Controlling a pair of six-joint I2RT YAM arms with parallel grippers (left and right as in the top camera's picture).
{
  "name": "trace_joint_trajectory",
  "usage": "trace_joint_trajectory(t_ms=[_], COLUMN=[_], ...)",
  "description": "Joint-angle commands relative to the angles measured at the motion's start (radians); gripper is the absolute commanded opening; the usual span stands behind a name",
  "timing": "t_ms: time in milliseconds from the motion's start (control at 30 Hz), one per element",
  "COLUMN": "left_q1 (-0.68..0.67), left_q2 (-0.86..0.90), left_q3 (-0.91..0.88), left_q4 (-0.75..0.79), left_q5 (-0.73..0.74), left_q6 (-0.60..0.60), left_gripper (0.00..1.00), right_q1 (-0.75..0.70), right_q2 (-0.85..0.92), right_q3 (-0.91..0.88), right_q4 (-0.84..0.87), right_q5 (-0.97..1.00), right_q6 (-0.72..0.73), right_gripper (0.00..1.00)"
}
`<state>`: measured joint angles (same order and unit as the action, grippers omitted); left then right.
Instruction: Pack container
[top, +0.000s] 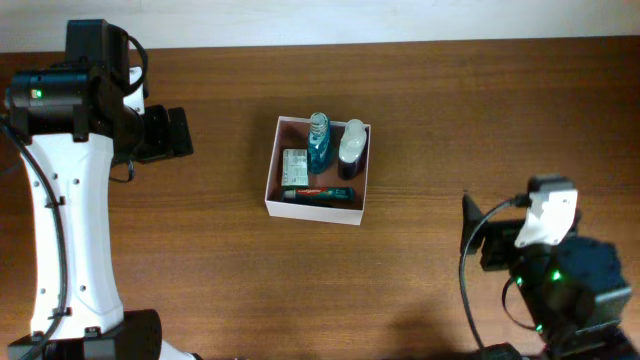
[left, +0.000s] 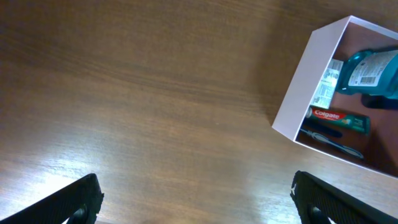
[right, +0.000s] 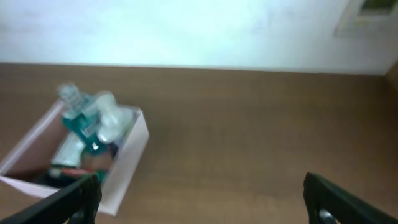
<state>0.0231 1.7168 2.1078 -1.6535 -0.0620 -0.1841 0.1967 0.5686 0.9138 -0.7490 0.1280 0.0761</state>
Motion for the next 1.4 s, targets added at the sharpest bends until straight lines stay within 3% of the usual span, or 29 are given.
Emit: trace_joint_trajectory(t_ms=[0, 200, 400, 1367], left_q1=[0.002, 0.002, 0.002, 0.002], left_q2=[0.000, 0.000, 0.000, 0.000], left_q3=[0.014, 0.014, 0.014, 0.014], left_q4=[-0.001, -0.001, -0.001, -0.001], left_q5=[-0.006, -0.006, -0.006, -0.006], left_q6=[-0.002, -0.002, -0.002, -0.002], left_gripper=[0.99, 0.99, 0.99, 0.99], right_q1=[-0.094, -0.185, -0.193, -0.192], right_q2=[-0.134, -0.386, -0.549, -0.565], right_q3=[-0.216, -0.539, -0.705, -0.766], right_q4=[0.073, 0.194, 0.208, 0.208], right_q5=[-0.171, -0.315, -0.342, -0.342], right_q6=[0.008, 0.011, 0.011, 0.010], right_gripper=[0.99, 0.99, 0.99, 0.99])
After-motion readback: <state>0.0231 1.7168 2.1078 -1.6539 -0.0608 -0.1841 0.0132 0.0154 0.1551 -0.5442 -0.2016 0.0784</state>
